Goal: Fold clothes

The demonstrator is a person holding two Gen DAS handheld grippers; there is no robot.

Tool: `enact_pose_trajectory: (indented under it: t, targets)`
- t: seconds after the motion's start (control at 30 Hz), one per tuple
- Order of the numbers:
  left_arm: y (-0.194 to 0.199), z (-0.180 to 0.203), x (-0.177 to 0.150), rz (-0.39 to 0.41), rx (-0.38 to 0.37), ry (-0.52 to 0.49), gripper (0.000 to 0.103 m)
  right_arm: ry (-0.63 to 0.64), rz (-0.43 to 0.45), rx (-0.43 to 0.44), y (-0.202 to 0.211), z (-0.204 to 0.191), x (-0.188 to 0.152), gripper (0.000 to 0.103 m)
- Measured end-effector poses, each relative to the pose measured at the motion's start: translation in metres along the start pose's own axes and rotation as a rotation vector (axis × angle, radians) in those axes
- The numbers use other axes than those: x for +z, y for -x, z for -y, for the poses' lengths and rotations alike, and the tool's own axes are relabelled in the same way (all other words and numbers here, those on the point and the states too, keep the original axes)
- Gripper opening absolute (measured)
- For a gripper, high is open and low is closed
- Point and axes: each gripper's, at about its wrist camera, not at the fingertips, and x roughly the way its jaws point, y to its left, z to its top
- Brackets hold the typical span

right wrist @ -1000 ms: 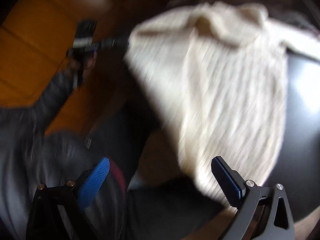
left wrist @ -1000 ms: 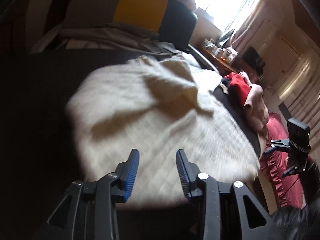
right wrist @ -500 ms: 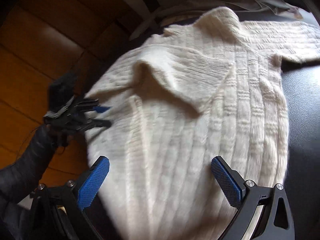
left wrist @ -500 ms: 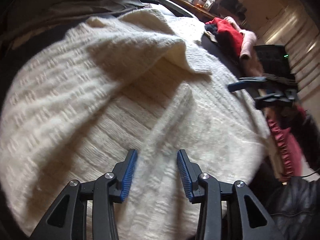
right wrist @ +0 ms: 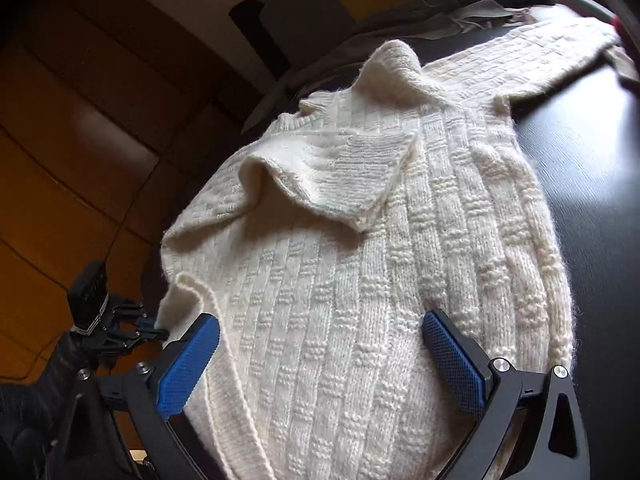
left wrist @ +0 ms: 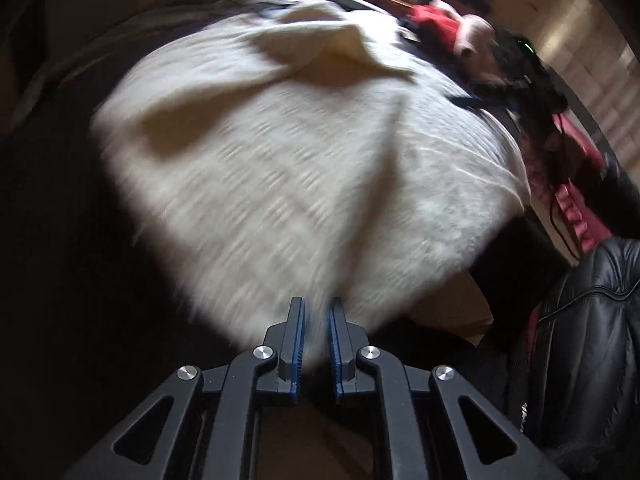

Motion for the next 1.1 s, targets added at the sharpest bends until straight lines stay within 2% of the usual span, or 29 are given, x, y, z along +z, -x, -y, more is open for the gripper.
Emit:
enact_pose_trajectory:
  t: [0.07, 0.2, 0.27, 0.37, 0.43, 0.47, 0.57, 0.6, 0.67, 0.77, 0.8, 0.83, 0.93, 1.03, 1.1]
  targets:
    - [0.021, -0.018, -0.011, 0.058, -0.017, 0.097, 0.011, 0.000, 0.009, -0.021, 0.002, -0.003, -0.004, 0.103]
    - [0.062, -0.051, -0.015, 0.271, -0.092, 0.314, 0.018, -0.003, 0.019, -0.067, -0.004, -0.011, -0.006, 0.103]
    - [0.069, -0.055, 0.000, 0.375, -0.127, 0.362, 0.018, 0.018, 0.013, -0.089, -0.009, -0.017, -0.004, 0.103]
    - [0.055, -0.054, 0.043, 0.399, -0.143, 0.371, 0.021, 0.039, 0.008, -0.113, -0.015, -0.021, -0.003, 0.103]
    - [0.028, -0.041, 0.079, 0.337, -0.084, 0.322, 0.021, 0.026, 0.018, -0.115, -0.015, -0.021, -0.003, 0.103]
    - [0.008, -0.036, 0.095, 0.281, -0.098, 0.298, 0.020, 0.021, 0.025, -0.115, -0.013, -0.021, -0.004, 0.103]
    - [-0.040, -0.014, 0.116, 0.103, -0.254, 0.224, 0.020, 0.007, 0.054, -0.092, -0.011, -0.015, -0.005, 0.103]
    - [-0.050, -0.005, 0.117, 0.049, -0.273, 0.183, 0.020, 0.001, 0.063, -0.083, -0.011, -0.013, -0.006, 0.103]
    - [-0.055, 0.015, 0.103, -0.031, -0.334, 0.095, 0.019, 0.000, 0.069, -0.072, -0.009, -0.011, -0.007, 0.103]
    - [-0.036, 0.038, 0.069, -0.085, -0.455, -0.010, 0.019, 0.011, 0.066, -0.068, -0.009, -0.011, -0.007, 0.103]
    - [-0.028, 0.044, 0.053, -0.105, -0.456, -0.040, 0.019, 0.016, 0.064, -0.066, -0.008, -0.010, -0.006, 0.103]
    - [-0.022, 0.044, 0.038, -0.120, -0.426, -0.042, 0.019, 0.021, 0.063, -0.064, -0.007, -0.010, -0.006, 0.103]
    - [-0.005, 0.031, 0.004, -0.139, -0.322, 0.008, 0.020, 0.025, 0.069, -0.064, -0.007, -0.009, -0.005, 0.103]
    - [0.007, -0.005, 0.004, -0.008, -0.254, 0.192, 0.021, 0.032, 0.078, -0.069, -0.007, -0.010, -0.004, 0.103]
    - [0.002, -0.028, 0.016, 0.089, -0.226, 0.325, 0.022, 0.041, 0.082, -0.074, -0.008, -0.011, -0.005, 0.103]
